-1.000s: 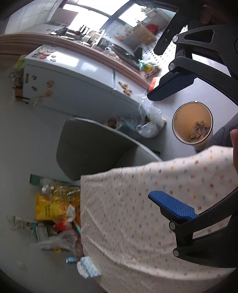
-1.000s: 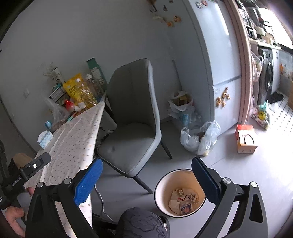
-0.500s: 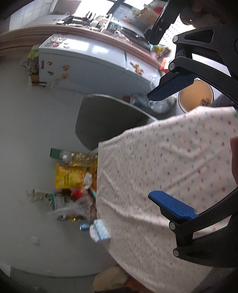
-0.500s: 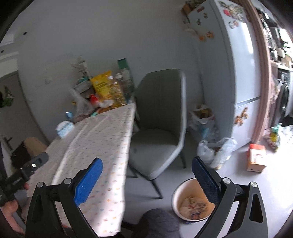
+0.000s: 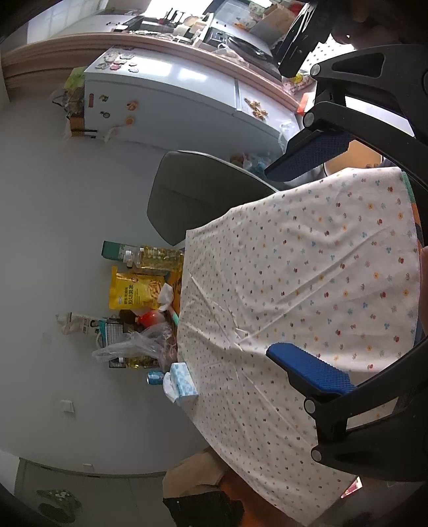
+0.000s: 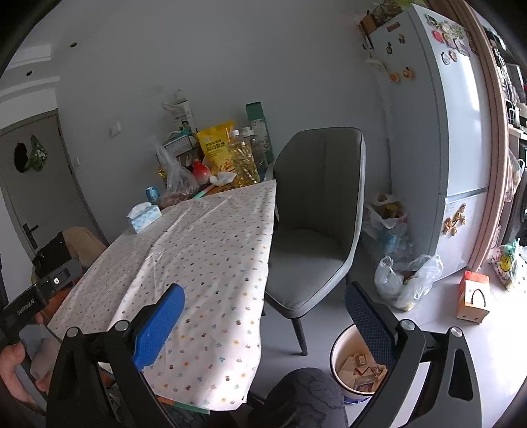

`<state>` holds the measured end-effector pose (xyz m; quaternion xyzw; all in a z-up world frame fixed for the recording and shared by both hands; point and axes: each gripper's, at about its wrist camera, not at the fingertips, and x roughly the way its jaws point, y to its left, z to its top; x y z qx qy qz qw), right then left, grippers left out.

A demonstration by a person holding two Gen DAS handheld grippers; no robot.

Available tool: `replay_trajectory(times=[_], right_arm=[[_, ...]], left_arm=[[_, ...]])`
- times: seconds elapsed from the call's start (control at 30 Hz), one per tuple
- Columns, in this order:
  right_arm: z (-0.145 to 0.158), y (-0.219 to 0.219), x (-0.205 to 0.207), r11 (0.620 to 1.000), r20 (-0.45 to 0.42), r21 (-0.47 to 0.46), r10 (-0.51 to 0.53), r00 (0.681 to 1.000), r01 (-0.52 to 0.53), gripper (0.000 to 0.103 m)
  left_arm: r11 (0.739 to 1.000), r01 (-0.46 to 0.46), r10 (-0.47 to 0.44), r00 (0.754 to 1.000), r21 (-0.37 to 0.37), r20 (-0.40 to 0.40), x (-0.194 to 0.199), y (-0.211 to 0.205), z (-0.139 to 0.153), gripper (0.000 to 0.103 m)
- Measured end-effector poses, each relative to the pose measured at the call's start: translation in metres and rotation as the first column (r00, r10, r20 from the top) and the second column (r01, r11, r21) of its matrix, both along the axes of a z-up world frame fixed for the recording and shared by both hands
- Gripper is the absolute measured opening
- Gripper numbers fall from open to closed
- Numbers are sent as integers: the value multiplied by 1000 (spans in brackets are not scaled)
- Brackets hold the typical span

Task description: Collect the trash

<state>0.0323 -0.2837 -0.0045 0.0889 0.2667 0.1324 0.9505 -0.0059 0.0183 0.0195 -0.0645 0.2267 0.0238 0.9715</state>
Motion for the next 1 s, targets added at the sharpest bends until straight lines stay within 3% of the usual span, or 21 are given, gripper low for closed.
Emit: replay_trajectory(times=[1.0], right_arm=[[-4,14,4,999,-9,-12,32,999,-32,95]], left_arm=[[1000,5,-5,1000,-14,-7,5,-3,-2,97]])
